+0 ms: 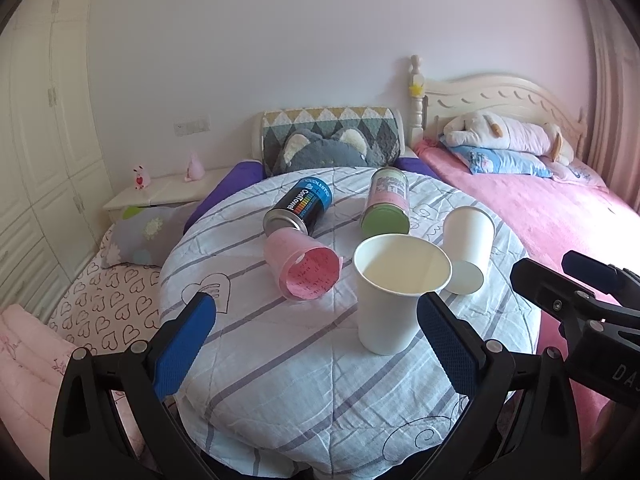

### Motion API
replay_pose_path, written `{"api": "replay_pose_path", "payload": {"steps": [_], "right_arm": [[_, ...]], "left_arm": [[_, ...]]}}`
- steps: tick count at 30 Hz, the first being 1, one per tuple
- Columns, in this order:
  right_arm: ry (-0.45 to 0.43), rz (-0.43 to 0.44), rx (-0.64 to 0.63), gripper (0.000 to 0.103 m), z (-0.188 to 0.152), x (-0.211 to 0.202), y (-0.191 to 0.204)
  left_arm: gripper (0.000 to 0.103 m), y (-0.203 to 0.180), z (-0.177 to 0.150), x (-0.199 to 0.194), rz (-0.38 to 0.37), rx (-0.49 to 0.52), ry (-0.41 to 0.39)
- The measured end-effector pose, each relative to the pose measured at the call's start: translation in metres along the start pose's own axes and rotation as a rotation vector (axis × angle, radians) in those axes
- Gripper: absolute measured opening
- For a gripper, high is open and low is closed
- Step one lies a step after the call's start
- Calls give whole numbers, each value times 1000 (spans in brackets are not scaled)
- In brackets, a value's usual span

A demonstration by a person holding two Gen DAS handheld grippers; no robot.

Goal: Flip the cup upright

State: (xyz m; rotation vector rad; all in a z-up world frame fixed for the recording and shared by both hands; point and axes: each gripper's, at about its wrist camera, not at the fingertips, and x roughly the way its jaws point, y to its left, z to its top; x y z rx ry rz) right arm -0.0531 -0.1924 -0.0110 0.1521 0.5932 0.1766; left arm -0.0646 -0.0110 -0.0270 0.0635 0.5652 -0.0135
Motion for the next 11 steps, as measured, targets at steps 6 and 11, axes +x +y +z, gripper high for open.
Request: {"api": "replay_pose_path", "payload": {"steps": [6, 11], "right_arm": [[11, 4, 6, 83, 0, 3, -1], [34, 16, 20, 83, -2, 9, -3]], "left_arm": [[102, 2, -1, 5, -4, -2, 11], [102, 5, -3, 9, 4, -6, 14]]}}
